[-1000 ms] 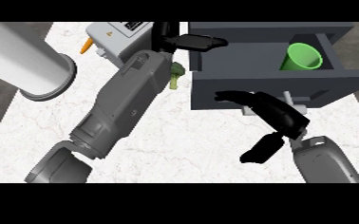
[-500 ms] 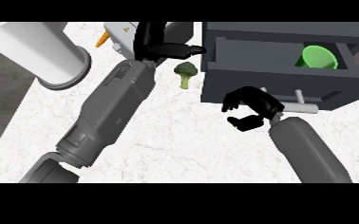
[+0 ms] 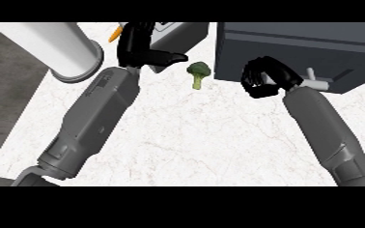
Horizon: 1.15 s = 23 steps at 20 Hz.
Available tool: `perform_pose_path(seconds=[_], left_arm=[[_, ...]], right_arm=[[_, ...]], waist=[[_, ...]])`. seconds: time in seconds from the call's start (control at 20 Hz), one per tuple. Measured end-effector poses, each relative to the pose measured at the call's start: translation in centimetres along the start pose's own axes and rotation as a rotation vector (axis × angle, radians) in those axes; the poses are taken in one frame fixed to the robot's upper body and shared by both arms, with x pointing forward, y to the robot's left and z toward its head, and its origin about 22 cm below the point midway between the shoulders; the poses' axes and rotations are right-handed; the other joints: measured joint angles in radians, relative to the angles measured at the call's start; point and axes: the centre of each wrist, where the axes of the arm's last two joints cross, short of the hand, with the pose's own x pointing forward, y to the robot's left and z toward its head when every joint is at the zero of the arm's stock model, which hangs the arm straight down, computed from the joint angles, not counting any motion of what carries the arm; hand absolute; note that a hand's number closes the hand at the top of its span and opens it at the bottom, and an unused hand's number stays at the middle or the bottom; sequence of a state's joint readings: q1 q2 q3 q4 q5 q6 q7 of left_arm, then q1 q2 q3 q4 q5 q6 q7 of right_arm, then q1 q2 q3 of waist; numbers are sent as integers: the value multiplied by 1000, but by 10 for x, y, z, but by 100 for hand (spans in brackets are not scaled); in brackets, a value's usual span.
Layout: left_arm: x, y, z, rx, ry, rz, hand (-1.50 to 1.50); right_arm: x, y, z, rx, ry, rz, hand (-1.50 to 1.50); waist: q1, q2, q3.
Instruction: Pick up the cup, place it into the drawer and close the drawer
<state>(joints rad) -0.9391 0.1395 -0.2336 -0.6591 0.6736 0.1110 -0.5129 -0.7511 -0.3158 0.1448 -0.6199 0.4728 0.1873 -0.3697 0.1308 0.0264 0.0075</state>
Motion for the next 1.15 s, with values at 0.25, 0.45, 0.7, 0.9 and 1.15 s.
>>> perform_pose_path(seconds=[0.25,0.45,0.7,0.9,1.15], left_arm=[[0,13,8,-12,6,6,-150],[3,20,11,-28,6,6,-150],[4,25,13,-53,13,11,-150],[2,28,18,-68,22,21,-150],[4,34,20,-73,20,28,-150]], right_arm=[[-7,-9,1,-15,-13,-85,150],[-10,-14,3,-2,-27,-150,150],[-15,-21,9,16,-35,-206,150],[-19,-26,15,28,-49,-243,150],[-21,-32,21,47,-61,-277,150]], waist=[[16,-1,4],[23,1,7],[38,4,9],[49,8,10],[59,13,13]])
